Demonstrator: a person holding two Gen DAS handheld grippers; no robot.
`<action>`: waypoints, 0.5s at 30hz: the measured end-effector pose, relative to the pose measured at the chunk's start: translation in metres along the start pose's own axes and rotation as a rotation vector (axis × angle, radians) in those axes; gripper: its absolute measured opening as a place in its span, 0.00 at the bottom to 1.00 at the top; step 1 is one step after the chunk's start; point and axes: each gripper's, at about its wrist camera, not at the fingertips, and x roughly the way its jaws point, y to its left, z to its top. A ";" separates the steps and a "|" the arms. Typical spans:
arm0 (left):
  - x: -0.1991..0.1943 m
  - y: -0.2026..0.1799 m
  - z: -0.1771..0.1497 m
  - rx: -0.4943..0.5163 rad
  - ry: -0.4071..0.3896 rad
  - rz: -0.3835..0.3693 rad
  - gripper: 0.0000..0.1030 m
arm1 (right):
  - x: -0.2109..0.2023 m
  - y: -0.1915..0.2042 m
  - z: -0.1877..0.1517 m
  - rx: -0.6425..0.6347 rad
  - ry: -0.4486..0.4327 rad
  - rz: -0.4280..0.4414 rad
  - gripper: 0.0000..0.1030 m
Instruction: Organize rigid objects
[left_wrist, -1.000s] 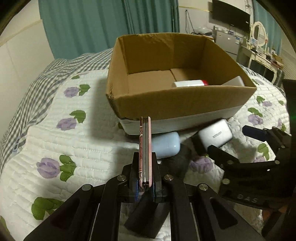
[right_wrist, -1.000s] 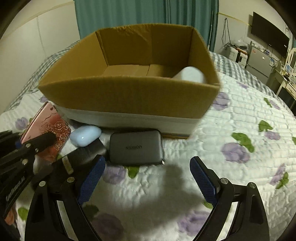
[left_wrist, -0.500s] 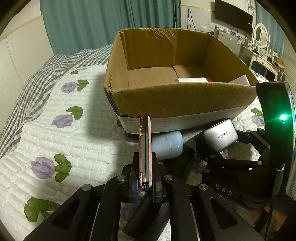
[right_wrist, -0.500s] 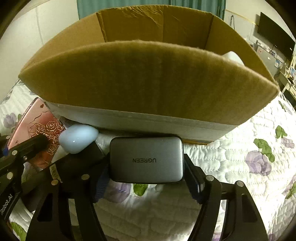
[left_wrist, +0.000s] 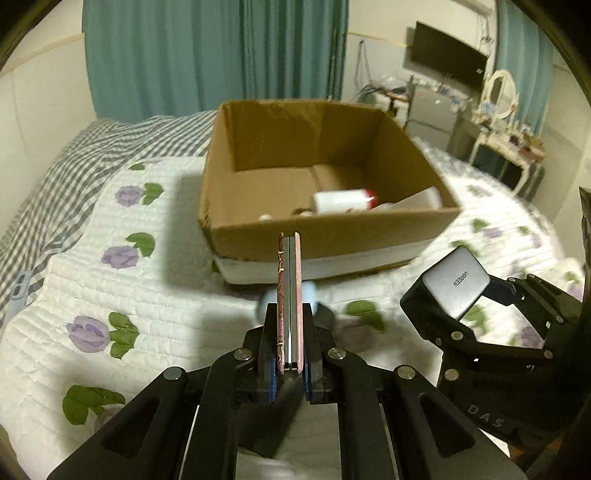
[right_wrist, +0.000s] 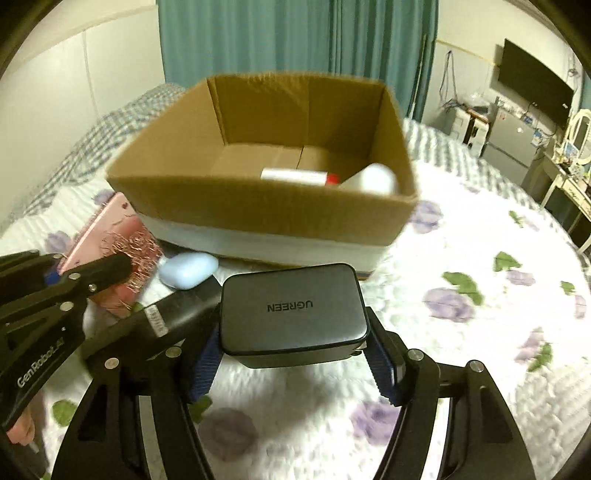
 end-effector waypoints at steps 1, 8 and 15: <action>-0.006 -0.002 0.003 0.005 -0.005 -0.022 0.10 | -0.010 -0.001 0.000 0.006 -0.015 -0.003 0.66; -0.028 -0.013 0.034 0.018 -0.042 -0.117 0.10 | -0.067 -0.022 0.036 0.010 -0.132 -0.029 0.66; -0.027 -0.019 0.088 0.030 -0.101 -0.132 0.10 | -0.088 -0.034 0.090 0.000 -0.216 -0.044 0.66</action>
